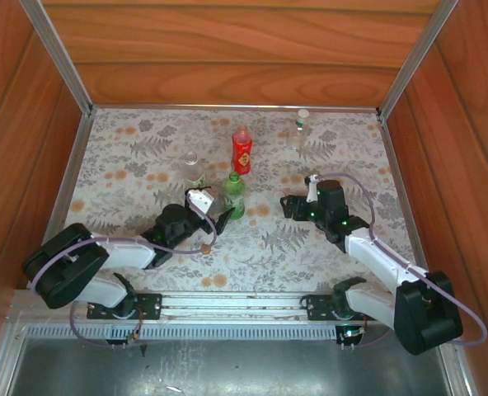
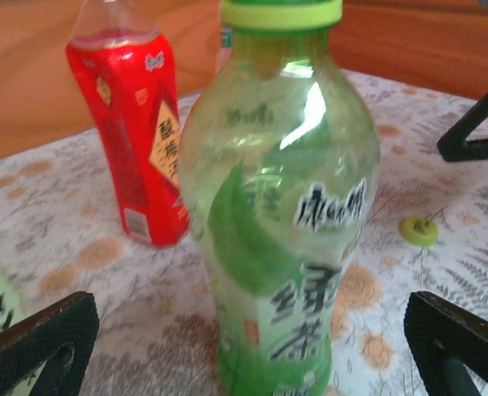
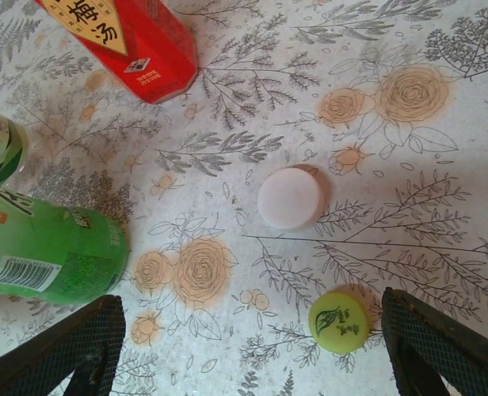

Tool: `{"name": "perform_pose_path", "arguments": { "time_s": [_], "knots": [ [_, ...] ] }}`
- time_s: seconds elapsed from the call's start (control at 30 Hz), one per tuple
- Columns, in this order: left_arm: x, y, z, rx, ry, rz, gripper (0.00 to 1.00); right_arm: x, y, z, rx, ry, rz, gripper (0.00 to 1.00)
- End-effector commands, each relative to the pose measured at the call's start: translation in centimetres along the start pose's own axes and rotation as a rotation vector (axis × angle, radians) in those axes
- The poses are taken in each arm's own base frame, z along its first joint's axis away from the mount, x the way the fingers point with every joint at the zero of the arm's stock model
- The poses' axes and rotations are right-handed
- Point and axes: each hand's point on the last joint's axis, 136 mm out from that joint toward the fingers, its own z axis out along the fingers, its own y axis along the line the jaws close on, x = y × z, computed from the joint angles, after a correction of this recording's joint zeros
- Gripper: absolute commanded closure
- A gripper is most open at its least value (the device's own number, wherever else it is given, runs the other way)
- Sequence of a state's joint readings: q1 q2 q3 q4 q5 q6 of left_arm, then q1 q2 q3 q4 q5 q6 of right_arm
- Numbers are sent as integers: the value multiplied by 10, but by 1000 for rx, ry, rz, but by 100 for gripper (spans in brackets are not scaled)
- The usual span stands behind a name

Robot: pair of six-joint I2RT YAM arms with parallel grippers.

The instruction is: Screw on the bottle caps

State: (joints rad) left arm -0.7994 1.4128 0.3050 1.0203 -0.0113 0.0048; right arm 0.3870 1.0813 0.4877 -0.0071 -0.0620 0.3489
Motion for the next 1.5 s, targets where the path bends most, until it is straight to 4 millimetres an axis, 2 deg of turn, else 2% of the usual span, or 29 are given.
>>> {"name": "perform_pose_path", "arguments": {
  "time_s": [0.0,0.1,0.3,0.57,0.83,1.07,1.13,1.3,1.47],
  "knots": [
    [-23,-8,11,56,-95,15,0,-11,-1,-5,31,-42,-20,15],
    [-24,-12,18,79,-110,21,0,-9,-3,-5,41,-36,-19,15],
    [-31,-4,32,42,-162,15,1,-8,-2,-6,37,-39,-15,16],
    [-33,-8,45,77,-213,-3,15,-7,-4,-6,44,-34,-24,17],
    [-33,-9,45,83,-213,-1,25,-4,-5,-5,46,-28,-22,18],
    [-33,-13,43,104,-211,5,41,-5,-6,-7,66,-2,-22,19],
    [-33,-15,42,117,-211,7,42,-5,-2,-6,73,33,-60,19],
    [-38,-25,34,174,-226,15,41,17,-9,3,158,141,-123,20],
    [-37,-34,21,234,-223,-3,41,33,-15,10,232,219,-137,29]
  ]
}}
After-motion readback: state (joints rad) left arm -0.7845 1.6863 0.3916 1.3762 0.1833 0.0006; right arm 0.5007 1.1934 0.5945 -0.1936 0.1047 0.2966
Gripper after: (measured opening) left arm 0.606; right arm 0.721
